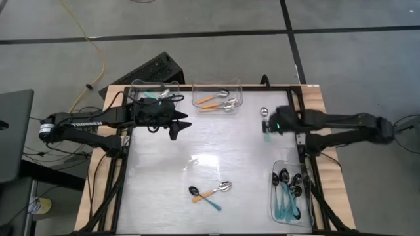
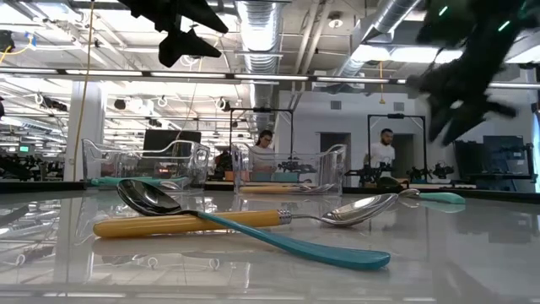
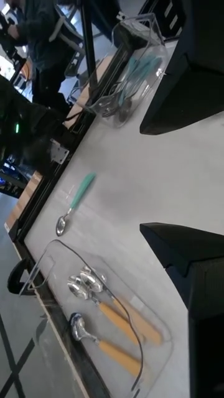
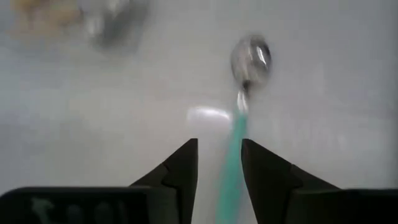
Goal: Sort silverware by color (type)
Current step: Put the green spoon into the top left transparent bin, then put the blue spoon into the bottom transparent bin
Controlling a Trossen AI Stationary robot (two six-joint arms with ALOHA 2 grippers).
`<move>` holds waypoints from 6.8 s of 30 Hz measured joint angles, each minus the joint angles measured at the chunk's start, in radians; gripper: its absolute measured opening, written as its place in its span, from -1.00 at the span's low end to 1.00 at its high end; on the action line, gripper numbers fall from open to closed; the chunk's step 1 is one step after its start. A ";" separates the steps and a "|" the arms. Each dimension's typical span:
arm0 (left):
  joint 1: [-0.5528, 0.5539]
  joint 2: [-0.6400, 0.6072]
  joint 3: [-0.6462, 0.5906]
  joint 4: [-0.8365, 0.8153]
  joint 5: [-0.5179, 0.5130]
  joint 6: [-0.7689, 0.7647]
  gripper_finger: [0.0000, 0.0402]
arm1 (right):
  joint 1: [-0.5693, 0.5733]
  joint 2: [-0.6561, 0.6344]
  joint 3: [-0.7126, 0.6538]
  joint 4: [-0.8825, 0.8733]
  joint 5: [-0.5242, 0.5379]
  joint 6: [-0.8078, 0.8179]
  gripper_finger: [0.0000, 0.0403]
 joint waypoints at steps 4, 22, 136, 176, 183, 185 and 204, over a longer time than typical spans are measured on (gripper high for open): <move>0.000 0.000 0.000 0.000 0.004 -0.023 0.14 | -0.249 0.064 -0.104 0.310 -0.131 -0.221 -0.28; 0.002 0.000 0.000 -0.001 0.010 -0.087 0.14 | -0.285 0.451 -0.156 0.540 -0.044 -0.345 -0.28; 0.592 0.276 -0.011 -0.506 -0.645 1.002 -0.05 | 0.292 0.326 0.185 1.106 -0.262 -0.544 0.36; -0.611 0.429 0.025 0.086 0.036 0.430 0.01 | 0.326 0.326 0.184 0.858 -0.375 -0.605 0.36; -0.635 0.707 0.241 -0.142 0.020 0.440 0.25 | 0.326 0.326 0.184 0.817 -0.447 -0.645 0.36; -0.634 0.757 0.299 -0.201 -0.002 0.463 0.31 | 0.326 0.326 0.184 0.816 -0.455 -0.650 0.36; -0.578 0.879 0.375 -0.285 0.038 0.641 0.44 | 0.371 0.325 0.184 0.815 -0.546 -0.694 0.36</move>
